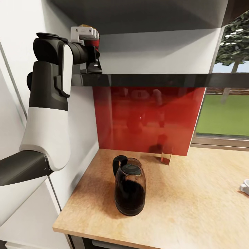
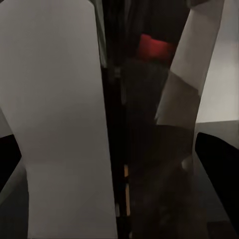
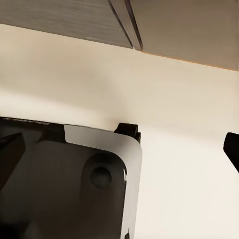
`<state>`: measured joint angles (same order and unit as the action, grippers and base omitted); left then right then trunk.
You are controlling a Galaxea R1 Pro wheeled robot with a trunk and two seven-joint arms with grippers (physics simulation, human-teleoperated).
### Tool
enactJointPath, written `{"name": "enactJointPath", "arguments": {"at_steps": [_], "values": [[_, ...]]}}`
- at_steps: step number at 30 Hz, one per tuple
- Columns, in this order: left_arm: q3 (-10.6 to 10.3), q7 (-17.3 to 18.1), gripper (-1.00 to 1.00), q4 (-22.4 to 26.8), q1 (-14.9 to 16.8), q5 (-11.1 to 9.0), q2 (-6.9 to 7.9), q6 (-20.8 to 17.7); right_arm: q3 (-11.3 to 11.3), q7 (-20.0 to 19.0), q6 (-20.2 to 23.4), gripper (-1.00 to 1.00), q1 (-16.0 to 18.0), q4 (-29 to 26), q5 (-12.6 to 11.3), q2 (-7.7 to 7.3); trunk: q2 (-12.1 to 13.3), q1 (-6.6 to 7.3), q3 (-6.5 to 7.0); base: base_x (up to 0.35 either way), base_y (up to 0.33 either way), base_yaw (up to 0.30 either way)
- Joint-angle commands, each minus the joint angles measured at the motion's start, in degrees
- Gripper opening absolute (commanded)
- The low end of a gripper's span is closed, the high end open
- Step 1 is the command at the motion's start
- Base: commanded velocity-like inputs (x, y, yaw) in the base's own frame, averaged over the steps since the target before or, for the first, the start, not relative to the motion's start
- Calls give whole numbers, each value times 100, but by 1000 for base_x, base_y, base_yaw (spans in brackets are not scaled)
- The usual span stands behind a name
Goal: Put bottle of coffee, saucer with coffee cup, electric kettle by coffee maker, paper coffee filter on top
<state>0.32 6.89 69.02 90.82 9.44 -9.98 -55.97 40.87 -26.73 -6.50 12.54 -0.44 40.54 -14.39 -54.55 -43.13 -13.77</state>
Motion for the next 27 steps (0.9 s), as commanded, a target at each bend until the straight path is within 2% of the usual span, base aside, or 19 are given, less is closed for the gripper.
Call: {"name": "enactJointPath", "arguments": {"at_steps": [1,17,22,27], "values": [[3,58,-100,6,6,67,-2,-19,47,-16,-18,100,3,0,59,-2,-5,-1,-8,0,0,0],[3,58,-100,112,6,59,-2,-19,52,-16,-18,100,3,0,59,-2,-5,-1,-8,0,0,0],[1,58,-100,185,6,58,-2,-19,51,-16,-18,100,3,0,59,-2,195,109,82,0,0,0],[-12,58,-100,219,6,58,-2,-19,51,-16,-18,100,3,0,59,1,235,131,100,0,0,0]]}}
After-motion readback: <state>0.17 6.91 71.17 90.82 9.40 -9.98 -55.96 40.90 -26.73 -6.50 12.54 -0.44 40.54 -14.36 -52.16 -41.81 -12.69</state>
